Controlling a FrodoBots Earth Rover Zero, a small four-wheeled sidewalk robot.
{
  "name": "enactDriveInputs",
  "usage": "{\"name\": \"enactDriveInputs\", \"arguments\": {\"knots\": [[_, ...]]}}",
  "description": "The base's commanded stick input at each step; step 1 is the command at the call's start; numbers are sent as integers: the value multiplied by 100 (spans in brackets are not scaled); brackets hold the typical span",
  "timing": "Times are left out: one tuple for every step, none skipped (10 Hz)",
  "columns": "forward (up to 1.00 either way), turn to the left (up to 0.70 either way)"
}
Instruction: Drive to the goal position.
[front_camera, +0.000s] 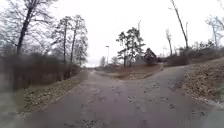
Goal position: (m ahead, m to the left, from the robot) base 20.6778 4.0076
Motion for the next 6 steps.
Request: {"name": "enactDriveInputs", "arguments": {"knots": [[100,0],[100,0],[100,0],[100,0],[100,0],[100,0]]}}
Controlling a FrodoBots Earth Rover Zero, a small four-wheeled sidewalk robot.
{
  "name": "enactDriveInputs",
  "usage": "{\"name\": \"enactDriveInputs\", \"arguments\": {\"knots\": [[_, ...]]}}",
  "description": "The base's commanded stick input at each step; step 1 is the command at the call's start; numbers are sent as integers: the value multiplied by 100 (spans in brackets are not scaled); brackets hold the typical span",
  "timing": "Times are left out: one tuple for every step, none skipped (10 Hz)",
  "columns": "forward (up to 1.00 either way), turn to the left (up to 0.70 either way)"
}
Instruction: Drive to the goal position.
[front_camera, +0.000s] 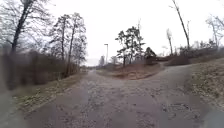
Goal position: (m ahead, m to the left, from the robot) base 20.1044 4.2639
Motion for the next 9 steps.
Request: {"name": "enactDriveInputs", "arguments": {"knots": [[100,0],[83,0],[42,0],[80,0],[100,0],[100,0],[100,0],[100,18],[100,40]]}}
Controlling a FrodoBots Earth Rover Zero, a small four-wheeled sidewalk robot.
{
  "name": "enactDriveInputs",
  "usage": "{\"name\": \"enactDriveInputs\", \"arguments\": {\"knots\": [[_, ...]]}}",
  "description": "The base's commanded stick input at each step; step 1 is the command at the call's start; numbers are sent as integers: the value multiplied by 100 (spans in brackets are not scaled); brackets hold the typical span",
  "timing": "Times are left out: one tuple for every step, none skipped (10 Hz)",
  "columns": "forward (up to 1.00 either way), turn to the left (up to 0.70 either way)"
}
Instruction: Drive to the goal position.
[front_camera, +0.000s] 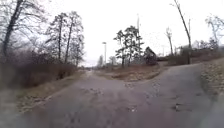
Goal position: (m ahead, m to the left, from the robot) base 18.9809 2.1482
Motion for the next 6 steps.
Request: {"name": "enactDriveInputs", "arguments": {"knots": [[100,40],[100,40],[100,34],[100,18],[100,0],[100,0]]}}
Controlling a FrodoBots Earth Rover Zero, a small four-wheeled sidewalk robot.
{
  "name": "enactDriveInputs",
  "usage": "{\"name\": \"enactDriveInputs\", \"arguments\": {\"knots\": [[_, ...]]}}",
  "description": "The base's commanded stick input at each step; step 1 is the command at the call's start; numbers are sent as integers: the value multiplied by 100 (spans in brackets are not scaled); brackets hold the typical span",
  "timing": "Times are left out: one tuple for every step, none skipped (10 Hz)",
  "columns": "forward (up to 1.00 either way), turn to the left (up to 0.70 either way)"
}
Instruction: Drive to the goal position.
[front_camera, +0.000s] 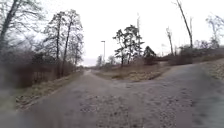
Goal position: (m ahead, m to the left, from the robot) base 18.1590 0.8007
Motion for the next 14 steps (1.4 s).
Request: {"name": "enactDriveInputs", "arguments": {"knots": [[100,0],[100,0],[100,0],[100,0],[100,0],[100,0],[100,0],[100,0],[100,0],[100,0],[100,0],[100,0],[100,0],[100,0]]}}
